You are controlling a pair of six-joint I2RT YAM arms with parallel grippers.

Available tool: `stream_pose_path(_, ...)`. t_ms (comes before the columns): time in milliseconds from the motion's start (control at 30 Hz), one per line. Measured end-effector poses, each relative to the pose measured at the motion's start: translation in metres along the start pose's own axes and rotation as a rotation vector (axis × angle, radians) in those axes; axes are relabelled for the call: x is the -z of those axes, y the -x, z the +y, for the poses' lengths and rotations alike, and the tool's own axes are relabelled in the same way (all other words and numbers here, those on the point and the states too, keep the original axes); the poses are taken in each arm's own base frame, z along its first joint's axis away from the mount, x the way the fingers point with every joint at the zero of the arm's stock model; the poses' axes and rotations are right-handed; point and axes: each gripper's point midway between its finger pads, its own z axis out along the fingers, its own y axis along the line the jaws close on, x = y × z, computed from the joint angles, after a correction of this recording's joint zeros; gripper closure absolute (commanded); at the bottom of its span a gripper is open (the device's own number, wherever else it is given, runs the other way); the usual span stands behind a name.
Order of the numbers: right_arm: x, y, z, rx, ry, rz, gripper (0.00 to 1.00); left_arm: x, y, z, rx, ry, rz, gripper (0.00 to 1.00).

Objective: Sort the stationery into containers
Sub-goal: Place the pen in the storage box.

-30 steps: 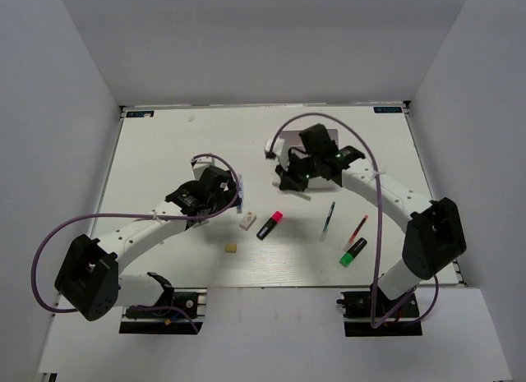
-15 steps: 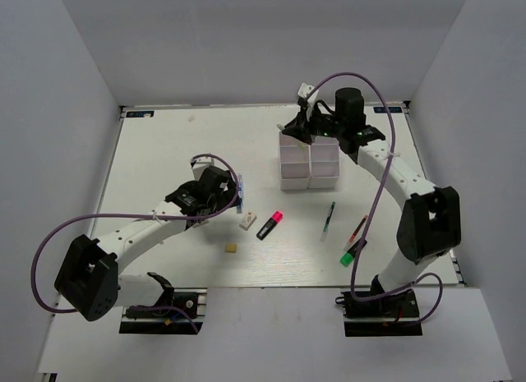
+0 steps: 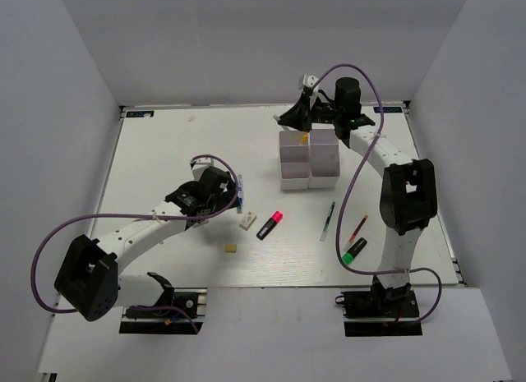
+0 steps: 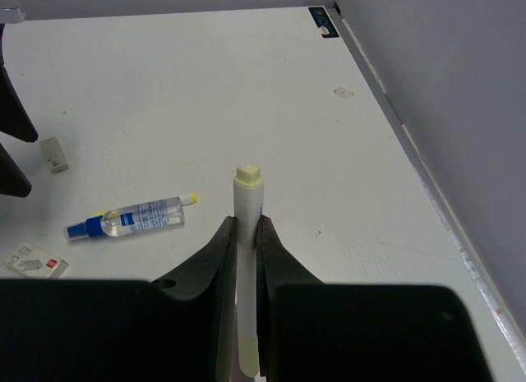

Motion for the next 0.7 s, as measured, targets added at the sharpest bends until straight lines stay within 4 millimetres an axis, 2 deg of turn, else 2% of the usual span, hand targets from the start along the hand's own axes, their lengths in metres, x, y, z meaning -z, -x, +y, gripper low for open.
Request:
stream_pose_path(333, 0.008, -0.025, -0.017, -0.037, 0.02, -0.021, 1.0, 0.0, -0.004, 0.003, 0.0, 0.014, 0.014, 0.0)
stream_pose_path(433, 0.01, -0.034, -0.022, -0.047, 0.02, -0.019, 0.97, 0.0, -0.005, 0.005, -0.004, 0.02, 0.021, 0.0)
stream_pose_path(467, 0.01, -0.037, -0.022, -0.05, 0.022, -0.02, 0.94, -0.001, -0.006, 0.005, -0.005, 0.022, 0.023, 0.0)
stream_pose_path(667, 0.01, -0.054, -0.026, -0.076, 0.02, -0.007, 0.66, -0.003, -0.011, 0.008, -0.016, 0.04, 0.04, 0.0)
stream_pose_path(700, 0.011, -0.055, -0.026, -0.075, 0.02, -0.006, 0.55, -0.004, -0.011, 0.009, -0.02, 0.045, 0.044, 0.02)
